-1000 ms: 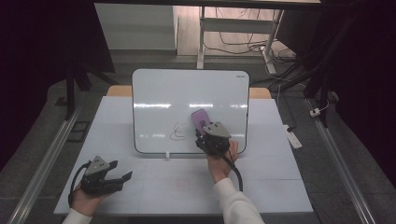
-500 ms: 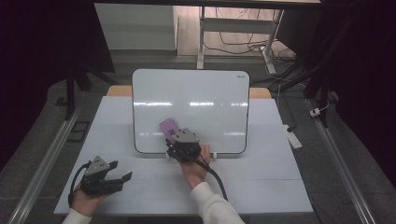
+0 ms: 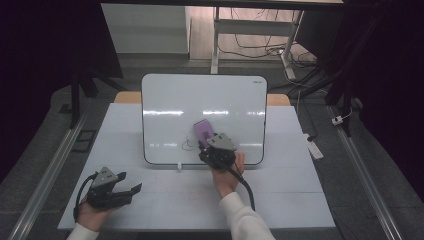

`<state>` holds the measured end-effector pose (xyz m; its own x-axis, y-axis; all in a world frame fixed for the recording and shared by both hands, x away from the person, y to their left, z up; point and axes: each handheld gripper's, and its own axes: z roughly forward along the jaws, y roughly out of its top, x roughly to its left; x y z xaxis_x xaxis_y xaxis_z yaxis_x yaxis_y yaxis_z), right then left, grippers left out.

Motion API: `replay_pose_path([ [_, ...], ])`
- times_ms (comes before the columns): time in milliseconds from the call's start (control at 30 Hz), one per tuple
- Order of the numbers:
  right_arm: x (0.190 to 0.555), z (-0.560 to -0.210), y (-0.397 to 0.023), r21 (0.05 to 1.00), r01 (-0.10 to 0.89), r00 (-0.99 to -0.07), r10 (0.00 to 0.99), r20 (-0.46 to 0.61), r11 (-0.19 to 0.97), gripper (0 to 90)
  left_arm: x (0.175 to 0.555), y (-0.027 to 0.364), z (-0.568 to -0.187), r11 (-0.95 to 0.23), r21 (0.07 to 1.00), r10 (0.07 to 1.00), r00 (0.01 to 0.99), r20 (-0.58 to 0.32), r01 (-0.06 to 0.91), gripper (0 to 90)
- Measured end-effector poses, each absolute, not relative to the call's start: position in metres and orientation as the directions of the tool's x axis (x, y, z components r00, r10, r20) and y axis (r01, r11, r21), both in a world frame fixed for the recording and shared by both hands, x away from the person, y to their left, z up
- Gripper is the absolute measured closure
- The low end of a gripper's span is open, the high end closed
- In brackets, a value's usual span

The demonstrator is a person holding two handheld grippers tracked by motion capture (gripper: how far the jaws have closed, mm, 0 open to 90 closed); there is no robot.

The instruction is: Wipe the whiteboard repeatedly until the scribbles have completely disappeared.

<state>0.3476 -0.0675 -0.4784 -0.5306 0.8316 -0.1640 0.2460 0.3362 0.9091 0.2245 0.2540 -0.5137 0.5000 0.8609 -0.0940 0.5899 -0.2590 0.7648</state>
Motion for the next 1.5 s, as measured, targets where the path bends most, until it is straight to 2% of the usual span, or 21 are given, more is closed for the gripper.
replay_pose_path([
  [233, 0.329, -0.501, -0.012, 0.878, 0.236, -0.651, 0.739, -0.175, 0.417, 41.4, 0.224, 0.255, -0.513, -0.262, 0.766, 0.859, 0.503, -0.092, 0.587, 27.8],
  [367, 0.329, -0.500, -0.012, 0.868, 0.237, -0.666, 0.724, -0.181, 0.436, 41.4, 0.224, 0.256, -0.513, -0.258, 0.768, 0.860, 0.501, -0.093, 0.586, 27.8],
  [433, 0.332, -0.495, -0.020, 0.872, 0.223, -0.624, 0.751, -0.216, 0.436, 41.4, 0.223, 0.256, -0.513, -0.259, 0.767, 0.860, 0.501, -0.093, 0.587, 27.8],
  [633, 0.352, -0.471, -0.058, 0.902, 0.241, -0.531, 0.827, -0.186, 0.358, 41.4, 0.223, 0.255, -0.513, -0.261, 0.768, 0.860, 0.502, -0.091, 0.585, 27.7],
  [700, 0.356, -0.467, -0.061, 0.907, 0.249, -0.524, 0.834, -0.170, 0.341, 41.4, 0.224, 0.255, -0.513, -0.261, 0.768, 0.860, 0.502, -0.090, 0.585, 27.7],
  [767, 0.353, -0.470, -0.053, 0.902, 0.233, -0.518, 0.831, -0.200, 0.362, 41.4, 0.224, 0.255, -0.513, -0.261, 0.768, 0.859, 0.503, -0.092, 0.586, 27.8],
  [1000, 0.331, -0.498, -0.007, 0.875, 0.222, -0.647, 0.736, -0.197, 0.430, 41.4, 0.223, 0.255, -0.513, -0.262, 0.767, 0.859, 0.503, -0.091, 0.586, 27.7],
  [1067, 0.327, -0.502, -0.001, 0.868, 0.205, -0.655, 0.723, -0.222, 0.452, 41.4, 0.223, 0.255, -0.513, -0.261, 0.767, 0.859, 0.503, -0.092, 0.586, 27.7],
  [1167, 0.331, -0.499, -0.008, 0.872, 0.228, -0.670, 0.720, -0.181, 0.432, 41.4, 0.223, 0.256, -0.513, -0.259, 0.767, 0.860, 0.502, -0.093, 0.586, 27.8],
  [1267, 0.335, -0.493, -0.022, 0.875, 0.227, -0.646, 0.738, -0.194, 0.428, 41.4, 0.223, 0.256, -0.513, -0.260, 0.767, 0.860, 0.501, -0.092, 0.586, 27.7],
  [1500, 0.345, -0.480, -0.072, 0.888, 0.237, -0.540, 0.813, -0.217, 0.394, 41.4, 0.223, 0.256, -0.513, -0.258, 0.766, 0.862, 0.498, -0.093, 0.588, 27.8],
])
